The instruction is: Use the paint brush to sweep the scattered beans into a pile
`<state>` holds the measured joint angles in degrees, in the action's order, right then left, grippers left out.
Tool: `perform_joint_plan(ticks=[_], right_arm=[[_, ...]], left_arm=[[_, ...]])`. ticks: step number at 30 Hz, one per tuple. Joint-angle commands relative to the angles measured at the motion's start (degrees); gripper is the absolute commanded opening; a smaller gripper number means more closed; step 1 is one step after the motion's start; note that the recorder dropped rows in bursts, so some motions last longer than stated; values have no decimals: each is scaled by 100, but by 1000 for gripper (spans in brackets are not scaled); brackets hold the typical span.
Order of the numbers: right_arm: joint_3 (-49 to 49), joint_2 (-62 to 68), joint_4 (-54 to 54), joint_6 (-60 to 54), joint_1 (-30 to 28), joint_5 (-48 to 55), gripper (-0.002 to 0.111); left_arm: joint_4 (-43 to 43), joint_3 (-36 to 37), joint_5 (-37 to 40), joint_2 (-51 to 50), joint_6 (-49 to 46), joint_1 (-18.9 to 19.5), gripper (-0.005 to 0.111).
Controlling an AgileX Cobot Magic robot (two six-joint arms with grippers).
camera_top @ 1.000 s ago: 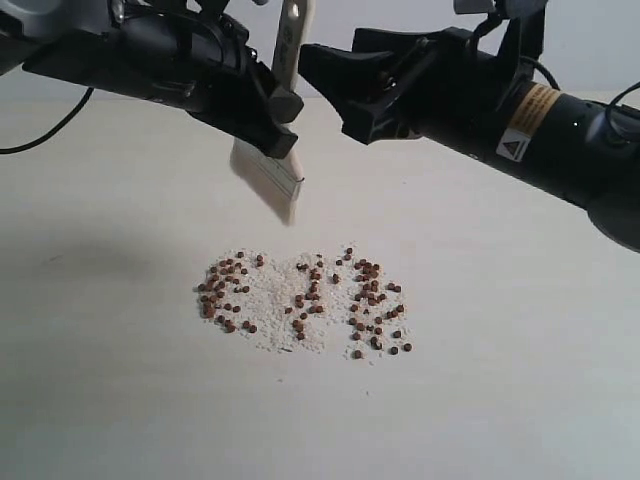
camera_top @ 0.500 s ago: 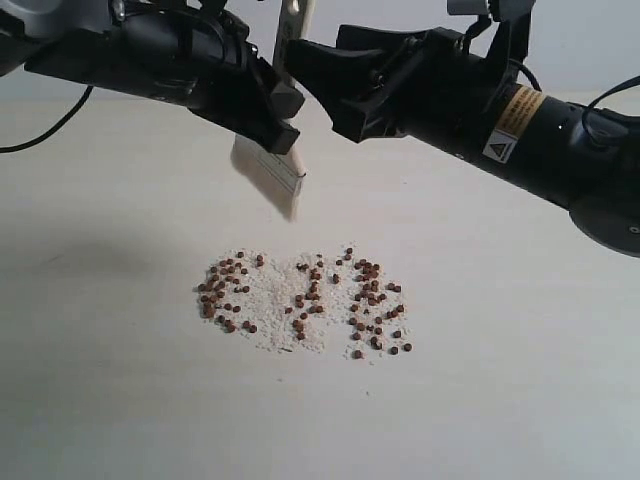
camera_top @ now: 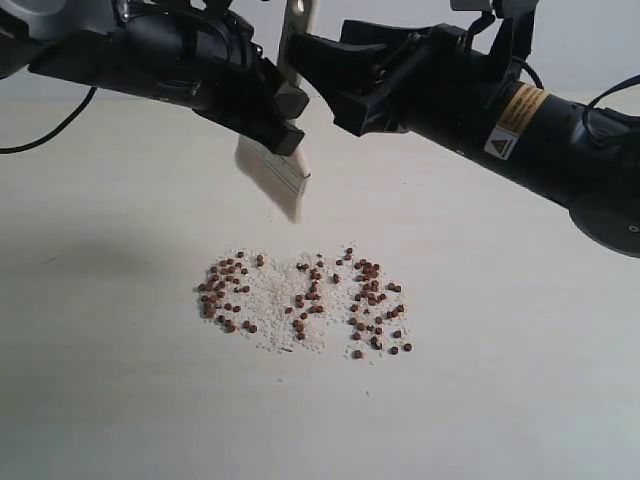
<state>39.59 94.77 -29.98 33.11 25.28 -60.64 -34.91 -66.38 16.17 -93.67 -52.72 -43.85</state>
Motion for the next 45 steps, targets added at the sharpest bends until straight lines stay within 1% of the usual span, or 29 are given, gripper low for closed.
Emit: perform_joint_plan(ticks=[1,11,17,25,30,33,37,42,45], right_arm=[[33,62,321,-84,8,-25,65],[33,214,204,-26,8,-97,65],[33,214,204,2,8,-373,65],[33,214,221,215,8,-372,65],[33,214,219,201,8,-372,64],[33,214,219,201,8,-372,63],[33,214,208,201,8,-298,63],[33,214,208,126,8,-45,60],[33,214,208,-97,8,289,59]], left_arm=[[-44,-48,-125,16,1,-22,0],[-136,-48,-201,16,1,-22,0],[-176,-48,-201,16,-20,-22,0],[-333,-48,-201,16,-158,-22,0],[-968,-48,-157,16,-751,-22,0],[-1629,-48,-32,16,-1312,-22,0],[-2609,-48,345,16,-2310,-22,0],[-2712,-48,507,16,-2339,-22,0],[-2810,-48,671,16,-2393,-22,0]])
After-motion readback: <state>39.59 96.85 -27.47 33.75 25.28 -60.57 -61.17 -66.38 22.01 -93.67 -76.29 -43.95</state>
